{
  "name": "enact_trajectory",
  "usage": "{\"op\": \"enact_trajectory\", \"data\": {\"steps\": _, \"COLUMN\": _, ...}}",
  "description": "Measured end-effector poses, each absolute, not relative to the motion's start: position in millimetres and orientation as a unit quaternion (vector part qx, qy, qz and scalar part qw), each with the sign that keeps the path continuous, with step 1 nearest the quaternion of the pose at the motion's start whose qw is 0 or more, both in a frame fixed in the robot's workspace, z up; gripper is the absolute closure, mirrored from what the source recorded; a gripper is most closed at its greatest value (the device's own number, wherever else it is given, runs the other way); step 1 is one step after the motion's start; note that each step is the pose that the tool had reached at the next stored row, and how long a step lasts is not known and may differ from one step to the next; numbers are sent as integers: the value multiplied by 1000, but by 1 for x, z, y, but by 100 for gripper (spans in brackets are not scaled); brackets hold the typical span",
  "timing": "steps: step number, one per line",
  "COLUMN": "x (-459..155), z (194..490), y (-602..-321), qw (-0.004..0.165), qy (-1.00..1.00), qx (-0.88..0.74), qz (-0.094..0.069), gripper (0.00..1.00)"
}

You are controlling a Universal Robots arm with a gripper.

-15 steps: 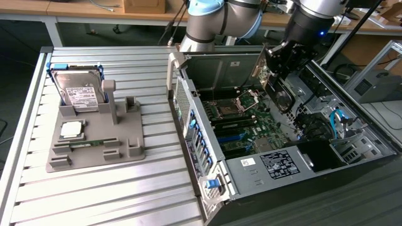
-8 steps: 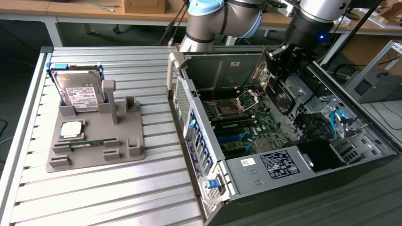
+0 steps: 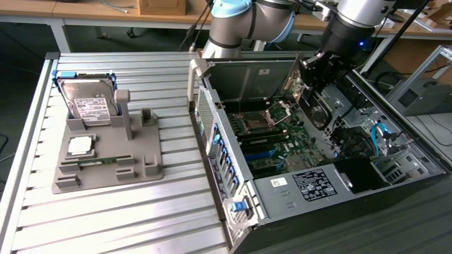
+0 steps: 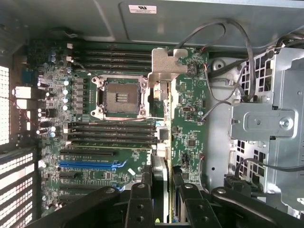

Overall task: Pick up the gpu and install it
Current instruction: 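Pick up the gpu and move the gpu toward the slot, then insert the gpu into the slot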

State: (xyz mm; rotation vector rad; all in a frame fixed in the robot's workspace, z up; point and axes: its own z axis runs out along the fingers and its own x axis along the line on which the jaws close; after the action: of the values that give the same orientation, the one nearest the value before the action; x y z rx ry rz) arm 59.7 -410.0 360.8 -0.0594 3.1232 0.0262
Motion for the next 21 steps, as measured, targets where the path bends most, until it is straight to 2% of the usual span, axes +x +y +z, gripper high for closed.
{"op": "enact_trajectory", "data": {"steps": 21, "x": 60, "z": 360, "y": -410, "qw": 9, "qy": 999, "qx": -30, "qz": 9, "gripper": 73}}
